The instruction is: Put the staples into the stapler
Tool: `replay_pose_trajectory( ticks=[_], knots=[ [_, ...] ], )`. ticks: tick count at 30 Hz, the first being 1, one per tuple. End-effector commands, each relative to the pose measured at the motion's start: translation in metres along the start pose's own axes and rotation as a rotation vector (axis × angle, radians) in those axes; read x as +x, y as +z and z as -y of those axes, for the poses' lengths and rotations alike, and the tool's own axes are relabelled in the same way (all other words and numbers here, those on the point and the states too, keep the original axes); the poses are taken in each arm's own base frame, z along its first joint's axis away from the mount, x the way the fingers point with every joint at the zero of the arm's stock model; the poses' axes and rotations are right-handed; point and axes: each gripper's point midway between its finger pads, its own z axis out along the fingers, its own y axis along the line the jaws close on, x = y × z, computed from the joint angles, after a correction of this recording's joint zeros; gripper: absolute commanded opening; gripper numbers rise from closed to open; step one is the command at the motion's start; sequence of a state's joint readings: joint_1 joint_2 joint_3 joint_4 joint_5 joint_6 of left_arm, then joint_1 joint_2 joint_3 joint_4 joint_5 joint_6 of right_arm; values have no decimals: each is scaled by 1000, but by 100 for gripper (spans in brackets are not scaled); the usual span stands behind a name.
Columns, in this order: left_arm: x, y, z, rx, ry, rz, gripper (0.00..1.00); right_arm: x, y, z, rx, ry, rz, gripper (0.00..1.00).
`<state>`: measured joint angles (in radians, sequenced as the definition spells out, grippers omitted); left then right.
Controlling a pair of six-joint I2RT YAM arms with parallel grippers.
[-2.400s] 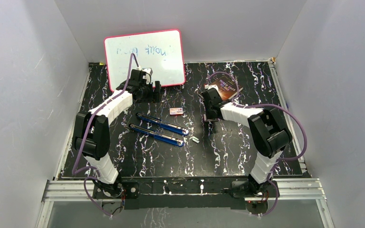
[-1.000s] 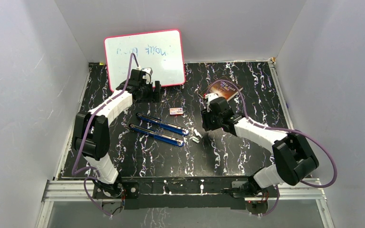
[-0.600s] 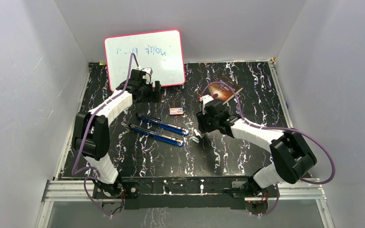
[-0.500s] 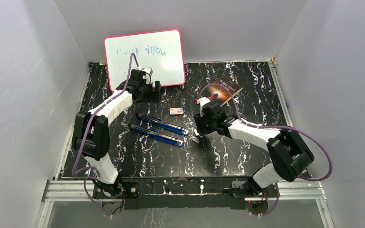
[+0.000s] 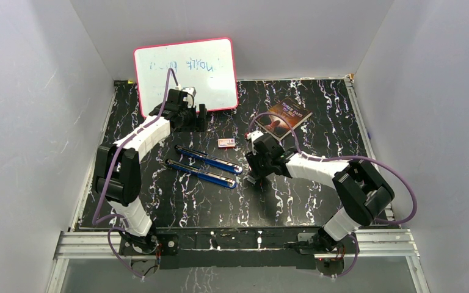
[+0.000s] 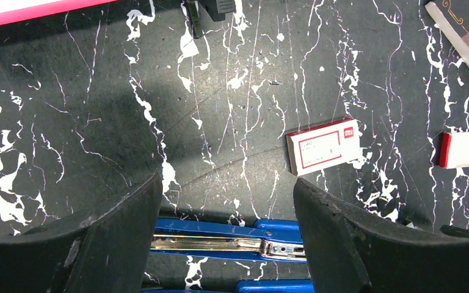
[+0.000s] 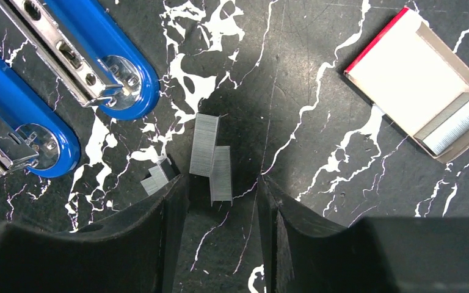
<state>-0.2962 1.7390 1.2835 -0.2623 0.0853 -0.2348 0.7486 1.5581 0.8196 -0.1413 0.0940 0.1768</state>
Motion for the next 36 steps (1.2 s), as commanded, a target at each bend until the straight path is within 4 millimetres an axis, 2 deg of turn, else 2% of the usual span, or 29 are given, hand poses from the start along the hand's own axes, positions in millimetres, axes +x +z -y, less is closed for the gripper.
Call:
replay_pose_trajectory(
  ticks=[1,27,36],
  knots=[
    [-12,-17,0,-2,12,37,77,-16,-3,-2,14,-26,25,53],
    [-12,-17,0,-1,11,36,77,20,-19,-5,-12,-68,-61,54],
    [-12,-17,-1,-5,12,37,77,6,-12,9,89,-28,-18,53]
  ],
)
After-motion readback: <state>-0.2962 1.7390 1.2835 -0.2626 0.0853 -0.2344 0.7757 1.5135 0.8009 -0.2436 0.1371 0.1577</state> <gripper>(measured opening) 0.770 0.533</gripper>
